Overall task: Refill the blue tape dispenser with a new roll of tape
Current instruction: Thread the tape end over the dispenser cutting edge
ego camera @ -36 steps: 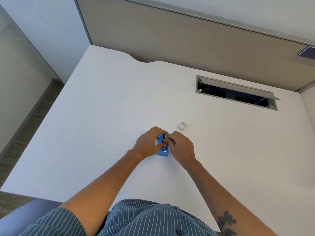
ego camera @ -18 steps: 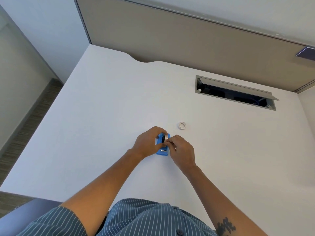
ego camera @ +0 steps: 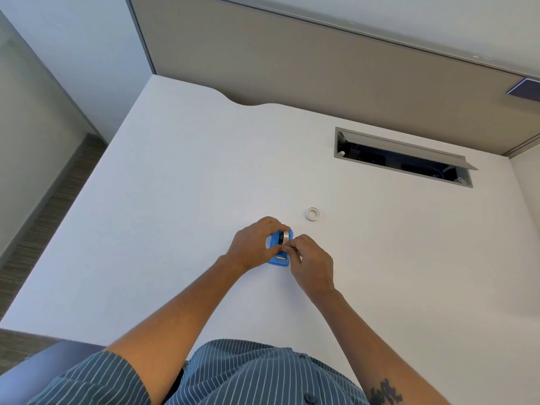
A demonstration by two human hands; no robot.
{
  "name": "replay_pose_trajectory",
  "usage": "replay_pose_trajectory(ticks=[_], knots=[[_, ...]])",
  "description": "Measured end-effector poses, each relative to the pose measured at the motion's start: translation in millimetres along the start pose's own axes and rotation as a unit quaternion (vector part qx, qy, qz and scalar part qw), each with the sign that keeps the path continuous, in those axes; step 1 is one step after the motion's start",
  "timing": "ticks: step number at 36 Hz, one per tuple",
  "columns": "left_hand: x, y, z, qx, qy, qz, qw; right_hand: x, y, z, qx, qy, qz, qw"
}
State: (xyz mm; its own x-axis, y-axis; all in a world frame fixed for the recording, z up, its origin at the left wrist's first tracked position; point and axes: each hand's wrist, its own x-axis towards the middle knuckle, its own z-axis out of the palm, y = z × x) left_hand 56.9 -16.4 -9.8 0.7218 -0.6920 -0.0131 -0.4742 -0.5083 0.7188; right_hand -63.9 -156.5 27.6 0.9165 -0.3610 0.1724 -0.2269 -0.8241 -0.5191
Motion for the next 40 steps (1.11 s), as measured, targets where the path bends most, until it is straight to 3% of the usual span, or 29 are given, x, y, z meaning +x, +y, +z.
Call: replay_pose_trajectory(ticks=[40], knots=[[4, 5, -4, 0.002, -0.003, 0.016, 1.000, -6, 12, -1, -0.007, 0.046, -0.035, 0.998]])
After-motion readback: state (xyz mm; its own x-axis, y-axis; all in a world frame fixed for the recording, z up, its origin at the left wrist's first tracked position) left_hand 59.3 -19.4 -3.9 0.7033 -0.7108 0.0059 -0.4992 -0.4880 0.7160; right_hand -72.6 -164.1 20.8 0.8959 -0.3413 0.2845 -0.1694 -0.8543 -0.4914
